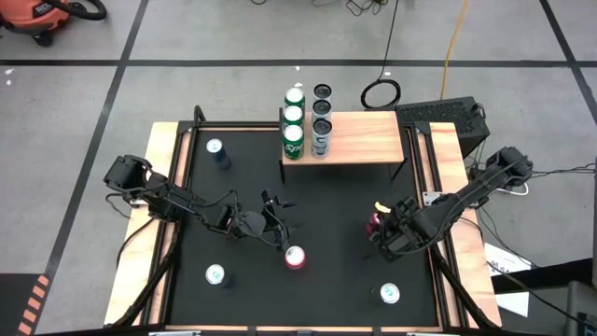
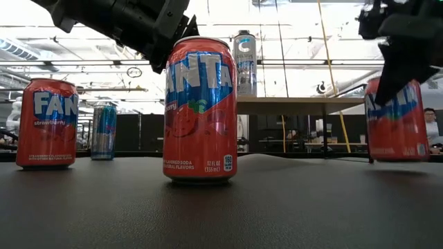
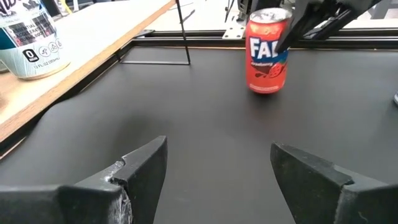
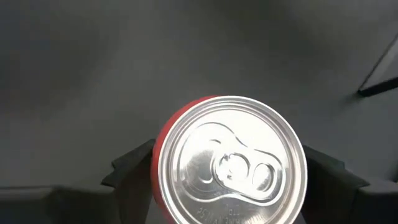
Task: Place canned beverage on shelf
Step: Put the right orange soda can on the shelf
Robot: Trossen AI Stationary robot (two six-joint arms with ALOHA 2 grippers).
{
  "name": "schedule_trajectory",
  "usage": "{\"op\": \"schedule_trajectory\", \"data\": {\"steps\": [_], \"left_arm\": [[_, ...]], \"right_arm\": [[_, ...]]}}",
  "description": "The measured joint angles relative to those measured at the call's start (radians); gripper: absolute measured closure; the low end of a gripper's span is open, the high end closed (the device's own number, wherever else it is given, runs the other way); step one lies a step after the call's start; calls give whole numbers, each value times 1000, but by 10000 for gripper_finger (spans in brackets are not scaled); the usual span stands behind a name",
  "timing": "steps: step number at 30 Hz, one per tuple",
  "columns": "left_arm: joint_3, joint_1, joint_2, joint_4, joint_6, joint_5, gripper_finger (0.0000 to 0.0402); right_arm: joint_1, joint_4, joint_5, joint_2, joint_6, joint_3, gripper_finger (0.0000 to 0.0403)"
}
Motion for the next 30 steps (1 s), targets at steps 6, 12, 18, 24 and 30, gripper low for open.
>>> {"op": "schedule_trajectory", "data": {"steps": [6,12,18,24,30], "left_arm": [[0,0,0,-4,-6,0,121],[0,0,0,-4,-6,0,121],[0,12,0,-1,-5,0,121],[0,17,0,0,-7,0,121],[0,3,0,-16,-33,0,121]], "right_arm": [[-1,-17,32,-30,-54,29,111],[-13,-19,33,-34,-149,59,111],[-110,-21,40,-34,-354,159,111],[-258,-19,59,-34,-633,306,111],[-436,-12,9,-35,-877,419,110]]}}
